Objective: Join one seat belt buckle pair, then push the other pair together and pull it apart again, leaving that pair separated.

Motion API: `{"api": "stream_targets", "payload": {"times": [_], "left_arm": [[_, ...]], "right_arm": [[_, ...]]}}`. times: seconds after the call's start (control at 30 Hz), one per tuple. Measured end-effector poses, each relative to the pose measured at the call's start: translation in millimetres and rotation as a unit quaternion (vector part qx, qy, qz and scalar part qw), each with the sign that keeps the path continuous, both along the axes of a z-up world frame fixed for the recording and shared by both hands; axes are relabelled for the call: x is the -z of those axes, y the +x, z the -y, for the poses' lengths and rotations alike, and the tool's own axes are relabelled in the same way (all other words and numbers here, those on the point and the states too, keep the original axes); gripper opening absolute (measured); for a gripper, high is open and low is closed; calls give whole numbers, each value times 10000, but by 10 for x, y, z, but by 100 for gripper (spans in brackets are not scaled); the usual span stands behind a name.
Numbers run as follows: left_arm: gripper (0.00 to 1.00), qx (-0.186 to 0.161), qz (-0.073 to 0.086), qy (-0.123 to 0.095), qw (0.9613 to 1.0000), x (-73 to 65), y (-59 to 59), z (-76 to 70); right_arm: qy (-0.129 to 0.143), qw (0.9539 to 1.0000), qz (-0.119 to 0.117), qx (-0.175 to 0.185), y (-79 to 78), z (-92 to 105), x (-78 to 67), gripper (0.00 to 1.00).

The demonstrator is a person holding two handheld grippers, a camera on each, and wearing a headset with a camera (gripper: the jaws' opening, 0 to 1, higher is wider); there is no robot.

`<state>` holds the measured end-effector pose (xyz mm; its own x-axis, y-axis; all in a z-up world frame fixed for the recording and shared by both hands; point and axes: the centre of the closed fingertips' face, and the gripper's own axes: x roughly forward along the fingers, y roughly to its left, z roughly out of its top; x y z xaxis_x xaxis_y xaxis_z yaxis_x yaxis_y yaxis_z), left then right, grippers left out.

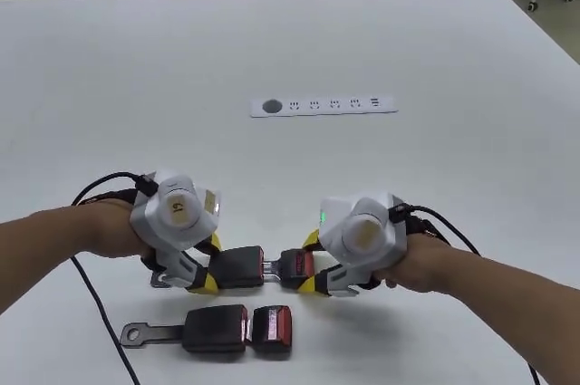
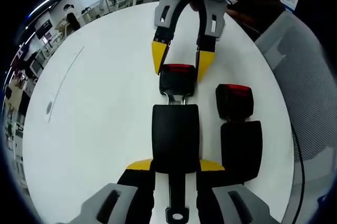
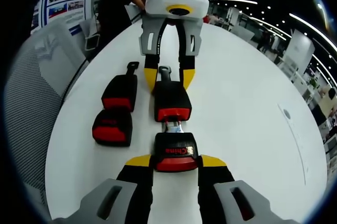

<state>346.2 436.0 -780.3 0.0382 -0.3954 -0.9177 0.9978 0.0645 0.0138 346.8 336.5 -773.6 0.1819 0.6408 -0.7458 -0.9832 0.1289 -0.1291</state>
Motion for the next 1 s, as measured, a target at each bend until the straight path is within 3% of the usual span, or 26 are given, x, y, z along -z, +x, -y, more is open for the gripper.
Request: {"api": "stream_targets", "payload": {"times": [0.3, 0.57, 0.8, 0.9, 1.0], "left_arm": [[30, 68, -43, 88, 9999, 37, 23, -17], [30, 56, -28, 62, 10000, -13, -28, 25], [30, 82, -25, 51, 9999, -21, -29, 27], [30, 132, -18, 73, 9999, 35, 21, -14], [30, 195, -2, 88, 9998, -4, -23, 22]], "right_arm": [[-126, 9998, -109, -67, 3, -31, 8, 27], [-20, 9998, -172, -23, -12, -128, -20, 27], [-71, 9999, -142, -30, -6, -135, -22, 26], [-78, 9999, -147, -35, -6, -142, -12, 26], [-103, 9999, -116, -56, -10, -154, -8, 26]]}}
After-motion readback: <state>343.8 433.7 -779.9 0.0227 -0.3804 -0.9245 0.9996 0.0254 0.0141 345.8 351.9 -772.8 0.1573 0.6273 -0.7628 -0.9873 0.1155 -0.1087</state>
